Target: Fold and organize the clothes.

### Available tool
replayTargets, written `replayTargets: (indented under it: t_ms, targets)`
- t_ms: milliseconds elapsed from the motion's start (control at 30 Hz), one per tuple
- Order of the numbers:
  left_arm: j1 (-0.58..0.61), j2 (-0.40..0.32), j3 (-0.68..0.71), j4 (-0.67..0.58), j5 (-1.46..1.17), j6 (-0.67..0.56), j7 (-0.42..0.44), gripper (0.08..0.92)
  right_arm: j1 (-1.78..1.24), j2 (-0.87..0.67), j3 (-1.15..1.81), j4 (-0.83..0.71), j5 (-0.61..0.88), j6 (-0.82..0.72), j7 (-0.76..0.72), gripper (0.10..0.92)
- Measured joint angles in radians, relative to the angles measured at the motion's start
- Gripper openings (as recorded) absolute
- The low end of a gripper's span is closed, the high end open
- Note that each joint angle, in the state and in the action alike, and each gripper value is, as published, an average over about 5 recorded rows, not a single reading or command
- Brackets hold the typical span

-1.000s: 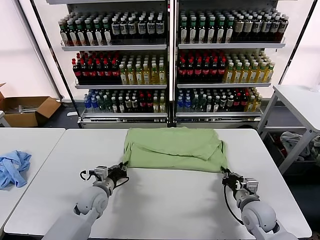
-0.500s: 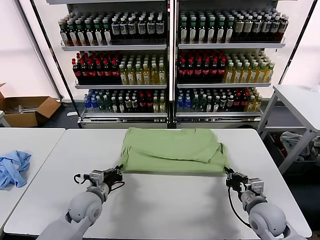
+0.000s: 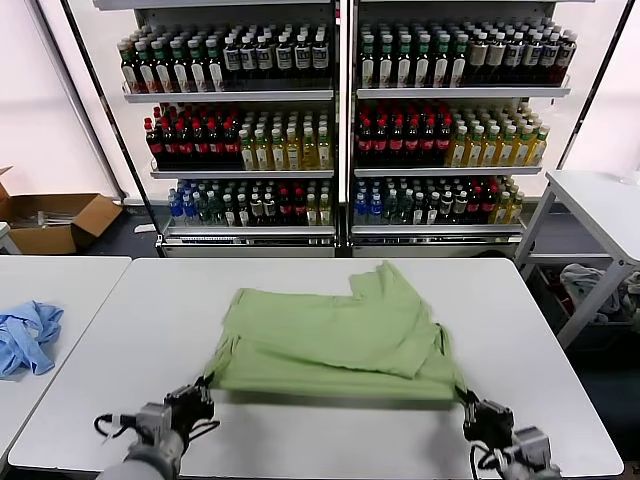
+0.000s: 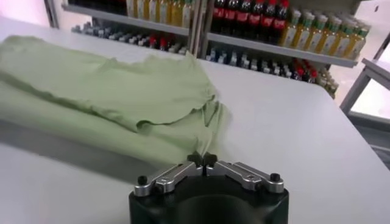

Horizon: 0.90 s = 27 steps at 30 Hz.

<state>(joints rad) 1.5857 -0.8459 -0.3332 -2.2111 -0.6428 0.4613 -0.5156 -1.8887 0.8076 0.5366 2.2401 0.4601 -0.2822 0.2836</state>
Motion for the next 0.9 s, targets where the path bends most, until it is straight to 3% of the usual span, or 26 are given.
replayTargets:
  t_ms: [200,333,900]
  targets:
    - [0.142,0.007,-0.011,-0.066,0.048,-0.016,-0.069,0.086,-0.101,0.017,0.005,0.024,-0.047,0.073,0.038,0.114]
    - [0.195,0.005,-0.008,-0.090,0.074,-0.021,-0.102,0.109,-0.137,0.028,0.000,0.025,-0.060,0.117,0.065,0.180]
    - [0.260,-0.009,-0.030,-0.175,0.170,-0.053,-0.145,0.584,-0.138,0.035,0.041,0.098,-0.021,0.184,0.111,0.673]
